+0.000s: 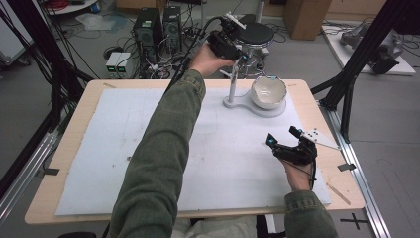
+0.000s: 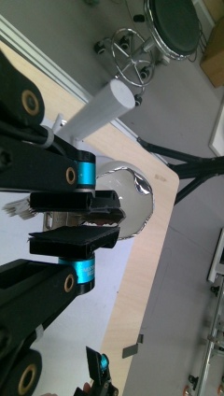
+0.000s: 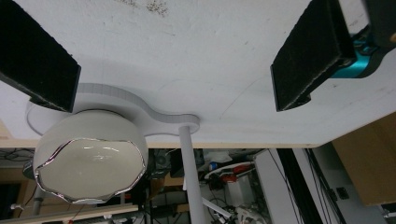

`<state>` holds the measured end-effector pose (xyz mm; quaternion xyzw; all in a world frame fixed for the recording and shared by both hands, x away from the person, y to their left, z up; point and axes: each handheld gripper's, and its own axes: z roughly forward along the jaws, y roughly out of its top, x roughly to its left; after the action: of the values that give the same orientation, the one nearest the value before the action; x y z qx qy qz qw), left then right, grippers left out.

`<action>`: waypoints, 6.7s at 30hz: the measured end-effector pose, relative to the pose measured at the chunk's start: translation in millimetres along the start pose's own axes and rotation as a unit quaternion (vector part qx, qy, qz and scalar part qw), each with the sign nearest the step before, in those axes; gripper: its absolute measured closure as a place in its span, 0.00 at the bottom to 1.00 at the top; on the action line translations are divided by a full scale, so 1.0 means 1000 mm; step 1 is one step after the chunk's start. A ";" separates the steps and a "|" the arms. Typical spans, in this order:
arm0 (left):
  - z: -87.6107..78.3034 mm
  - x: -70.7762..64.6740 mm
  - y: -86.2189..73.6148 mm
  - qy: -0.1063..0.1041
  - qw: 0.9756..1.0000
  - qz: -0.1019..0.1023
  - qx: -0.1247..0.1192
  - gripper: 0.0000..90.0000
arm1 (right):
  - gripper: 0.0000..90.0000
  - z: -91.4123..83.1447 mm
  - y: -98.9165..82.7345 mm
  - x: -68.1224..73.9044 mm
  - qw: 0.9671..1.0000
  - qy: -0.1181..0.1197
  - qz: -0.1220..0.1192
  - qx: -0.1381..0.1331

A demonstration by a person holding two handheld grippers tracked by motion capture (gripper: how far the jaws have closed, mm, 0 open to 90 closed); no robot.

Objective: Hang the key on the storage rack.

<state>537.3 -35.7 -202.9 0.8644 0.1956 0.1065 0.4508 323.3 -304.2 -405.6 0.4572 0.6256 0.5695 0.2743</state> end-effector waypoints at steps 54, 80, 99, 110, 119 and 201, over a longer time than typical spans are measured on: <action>0.015 0.010 -0.015 0.076 0.995 -0.047 -0.039 0.28 | 0.01 -0.002 0.000 -0.001 1.000 0.007 -0.005 0.002; -0.039 -0.034 -0.019 0.086 0.996 0.023 -0.020 0.02 | 0.01 -0.001 0.000 0.001 1.000 0.010 -0.015 0.003; -0.076 -0.027 -0.102 0.098 0.993 -0.025 -0.057 0.02 | 0.01 -0.001 0.000 0.004 1.000 0.006 -0.019 0.010; -0.101 -0.022 -0.147 0.118 0.989 -0.059 -0.063 0.02 | 0.01 -0.001 0.000 0.004 1.000 0.004 -0.020 0.010; -0.122 -0.015 -0.178 0.139 0.984 -0.088 -0.074 0.02 | 0.01 -0.001 0.000 0.003 1.000 0.001 -0.021 0.008; -0.249 -0.067 -0.404 0.425 0.854 -0.221 -0.204 0.02 | 0.01 0.002 -0.001 0.006 0.999 -0.003 -0.037 0.022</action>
<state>289.2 328.1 -392.6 0.5574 0.5283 0.3988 0.5012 322.7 -298.2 -405.6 0.4414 0.6540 0.5435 0.2864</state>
